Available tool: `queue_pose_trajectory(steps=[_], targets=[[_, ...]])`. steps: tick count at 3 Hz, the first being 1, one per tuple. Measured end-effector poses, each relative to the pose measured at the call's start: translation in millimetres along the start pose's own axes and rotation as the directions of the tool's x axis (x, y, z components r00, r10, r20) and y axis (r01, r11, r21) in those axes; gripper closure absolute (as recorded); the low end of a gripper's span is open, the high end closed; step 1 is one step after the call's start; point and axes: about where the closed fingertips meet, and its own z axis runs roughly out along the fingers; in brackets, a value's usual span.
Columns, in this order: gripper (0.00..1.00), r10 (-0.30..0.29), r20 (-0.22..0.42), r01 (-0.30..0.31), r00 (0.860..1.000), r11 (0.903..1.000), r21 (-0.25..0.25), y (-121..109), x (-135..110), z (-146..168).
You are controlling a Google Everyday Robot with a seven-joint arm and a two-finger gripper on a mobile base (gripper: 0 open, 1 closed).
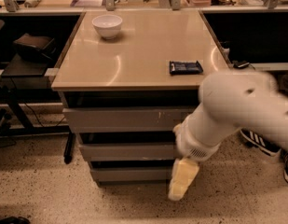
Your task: Open bottom drawer
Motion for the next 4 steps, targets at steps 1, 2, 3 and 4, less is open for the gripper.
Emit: queue_pose_trajectory(steps=[1,2,3,4], targets=[[0.0,0.003,0.03,0.0,1.0,0.9965,-0.083,17,-3,98],[0.0,-0.013,0.019,0.015,1.0,0.9928,-0.119,23,-13,190],[0.0,-0.004,0.048,0.007,0.999,0.9977,-0.067,8,-32,205],[0.0,0.018,0.029,-0.017,0.999,0.9988,-0.047,9,-26,206]])
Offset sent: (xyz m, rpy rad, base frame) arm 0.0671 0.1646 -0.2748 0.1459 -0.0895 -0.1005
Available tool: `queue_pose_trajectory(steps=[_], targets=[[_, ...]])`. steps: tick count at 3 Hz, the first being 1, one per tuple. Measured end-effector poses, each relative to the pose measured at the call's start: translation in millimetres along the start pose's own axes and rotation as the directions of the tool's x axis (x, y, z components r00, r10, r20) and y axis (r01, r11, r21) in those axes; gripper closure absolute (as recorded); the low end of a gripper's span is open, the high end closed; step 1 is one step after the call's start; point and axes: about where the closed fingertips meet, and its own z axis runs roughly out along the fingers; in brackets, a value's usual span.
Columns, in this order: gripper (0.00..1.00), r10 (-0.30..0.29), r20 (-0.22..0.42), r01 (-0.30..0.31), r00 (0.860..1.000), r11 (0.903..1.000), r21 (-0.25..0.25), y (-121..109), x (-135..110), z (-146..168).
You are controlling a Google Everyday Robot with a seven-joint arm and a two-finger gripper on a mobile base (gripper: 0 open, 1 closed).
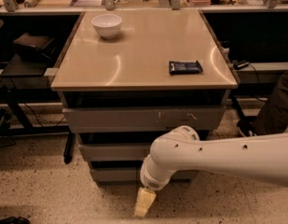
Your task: Open bottom drawer
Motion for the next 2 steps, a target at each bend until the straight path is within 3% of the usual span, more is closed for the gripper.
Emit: queue_pose_trajectory(steps=[1,2], targets=[[0.0,0.001,-0.05,0.004,0.999,0.9959,0.09,-11,17,12],[0.0,-0.049,-0.094,0.071,0.994,0.9659,0.249,-34,36,-5]])
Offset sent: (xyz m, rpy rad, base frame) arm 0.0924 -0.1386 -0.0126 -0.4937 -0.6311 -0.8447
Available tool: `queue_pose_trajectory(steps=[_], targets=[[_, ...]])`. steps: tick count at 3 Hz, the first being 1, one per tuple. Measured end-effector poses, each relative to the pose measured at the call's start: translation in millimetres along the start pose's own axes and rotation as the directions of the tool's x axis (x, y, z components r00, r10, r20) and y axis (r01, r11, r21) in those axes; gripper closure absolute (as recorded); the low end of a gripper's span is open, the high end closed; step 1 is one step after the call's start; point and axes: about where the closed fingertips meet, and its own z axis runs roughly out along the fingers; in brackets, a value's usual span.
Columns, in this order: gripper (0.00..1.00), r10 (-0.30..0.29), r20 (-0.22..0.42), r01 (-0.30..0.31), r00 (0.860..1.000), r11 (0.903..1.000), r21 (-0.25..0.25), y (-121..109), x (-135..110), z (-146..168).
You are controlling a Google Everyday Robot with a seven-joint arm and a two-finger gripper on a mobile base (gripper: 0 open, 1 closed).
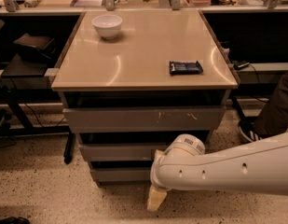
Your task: Open bottom drawer
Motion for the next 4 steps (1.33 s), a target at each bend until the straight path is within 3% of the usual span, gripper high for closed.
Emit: queue_pose_trajectory(steps=[1,2,3,4], targets=[[0.0,-0.012,-0.009,0.013,1.0,0.9972,0.074,-20,4,-14],[0.0,0.056,-0.018,-0.054,0.998,0.9955,0.078,-38,32,5],[0.0,0.161,-0.032,-0.157,0.987,0.983,0.096,-62,80,24],[0.0,0.278,-0.02,-0.272,0.96,0.9504,0.151,-85,141,33]])
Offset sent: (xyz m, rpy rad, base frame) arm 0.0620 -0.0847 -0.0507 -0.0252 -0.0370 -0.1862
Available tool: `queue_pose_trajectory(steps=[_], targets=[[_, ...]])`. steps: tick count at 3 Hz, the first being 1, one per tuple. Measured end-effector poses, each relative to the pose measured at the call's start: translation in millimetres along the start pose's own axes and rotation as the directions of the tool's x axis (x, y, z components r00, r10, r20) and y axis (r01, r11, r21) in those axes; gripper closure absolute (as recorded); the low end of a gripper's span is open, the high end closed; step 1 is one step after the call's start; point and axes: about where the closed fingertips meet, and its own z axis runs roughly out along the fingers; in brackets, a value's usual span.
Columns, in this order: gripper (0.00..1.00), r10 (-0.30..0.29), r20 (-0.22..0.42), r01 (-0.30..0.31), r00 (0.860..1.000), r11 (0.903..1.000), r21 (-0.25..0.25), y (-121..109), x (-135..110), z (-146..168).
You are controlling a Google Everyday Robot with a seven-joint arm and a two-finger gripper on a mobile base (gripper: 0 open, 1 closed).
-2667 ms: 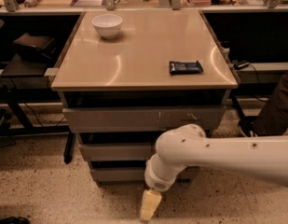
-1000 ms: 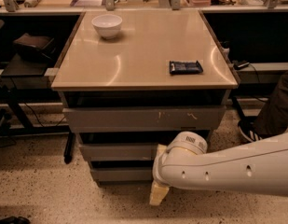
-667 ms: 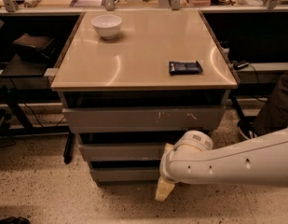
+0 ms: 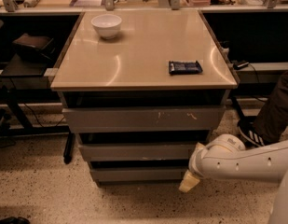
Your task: Open bottom drawer
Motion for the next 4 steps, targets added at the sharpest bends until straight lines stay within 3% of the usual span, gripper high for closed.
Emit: queue_pose_trajectory(steps=[2,3,4], targets=[[0.0,0.02,-0.015,-0.021,1.0,0.9997,-0.014,1,8,12],[0.0,0.058,0.006,-0.058,0.998,0.9973,-0.046,8,14,53],[0.0,0.091,0.072,-0.084,0.993,0.9927,-0.086,16,16,114]])
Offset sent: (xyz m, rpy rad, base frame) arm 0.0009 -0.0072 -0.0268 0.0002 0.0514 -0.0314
